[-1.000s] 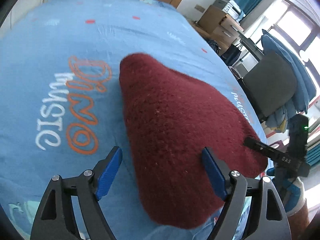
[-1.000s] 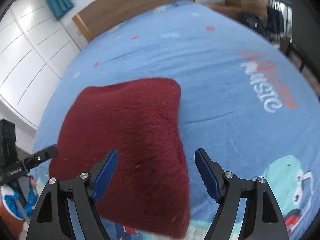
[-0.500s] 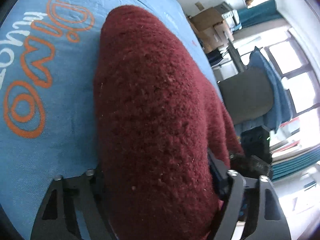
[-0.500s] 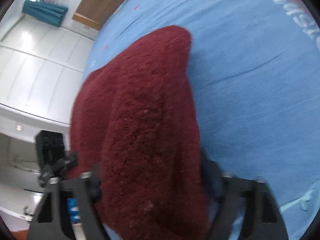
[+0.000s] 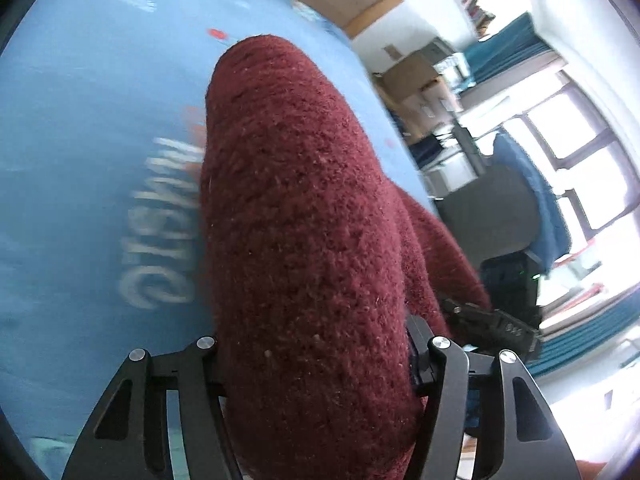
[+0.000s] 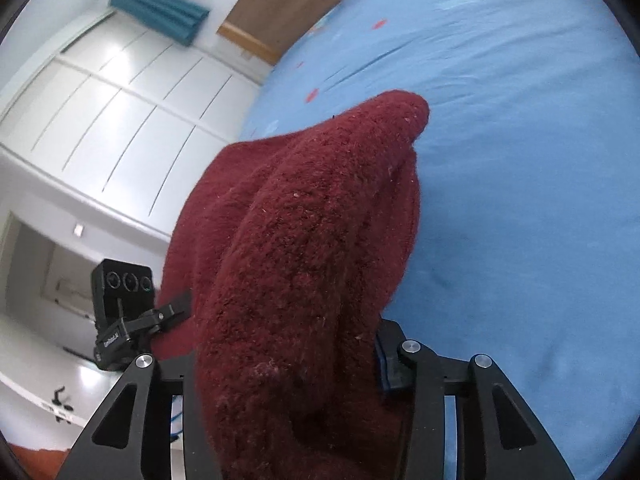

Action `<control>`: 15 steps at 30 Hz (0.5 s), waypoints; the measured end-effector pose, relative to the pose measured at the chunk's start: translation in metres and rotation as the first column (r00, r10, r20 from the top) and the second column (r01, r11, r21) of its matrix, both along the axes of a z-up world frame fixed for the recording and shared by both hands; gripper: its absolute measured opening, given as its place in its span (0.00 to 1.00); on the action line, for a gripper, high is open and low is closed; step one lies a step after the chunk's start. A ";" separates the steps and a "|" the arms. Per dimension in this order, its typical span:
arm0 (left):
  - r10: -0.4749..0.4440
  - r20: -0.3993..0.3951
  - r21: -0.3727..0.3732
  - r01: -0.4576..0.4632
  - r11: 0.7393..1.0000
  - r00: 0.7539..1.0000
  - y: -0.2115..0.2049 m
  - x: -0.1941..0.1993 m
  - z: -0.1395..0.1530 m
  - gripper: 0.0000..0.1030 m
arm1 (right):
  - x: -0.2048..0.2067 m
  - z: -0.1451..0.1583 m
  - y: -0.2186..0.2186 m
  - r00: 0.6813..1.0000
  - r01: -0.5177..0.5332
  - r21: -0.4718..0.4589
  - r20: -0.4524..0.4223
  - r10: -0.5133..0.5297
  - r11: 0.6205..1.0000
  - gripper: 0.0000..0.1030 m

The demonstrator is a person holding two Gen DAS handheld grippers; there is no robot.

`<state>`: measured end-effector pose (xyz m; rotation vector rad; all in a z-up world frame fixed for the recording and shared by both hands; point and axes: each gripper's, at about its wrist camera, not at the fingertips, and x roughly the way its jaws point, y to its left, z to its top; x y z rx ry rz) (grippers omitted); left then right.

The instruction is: Fold small clothes

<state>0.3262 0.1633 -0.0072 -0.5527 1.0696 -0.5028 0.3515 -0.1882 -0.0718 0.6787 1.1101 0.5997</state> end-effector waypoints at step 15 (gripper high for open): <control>0.023 -0.004 0.167 -0.022 0.986 1.000 0.039 -0.035 -0.013 0.74 | -0.015 -0.027 0.001 0.994 0.011 -0.099 -0.103 -0.021 0.995 0.67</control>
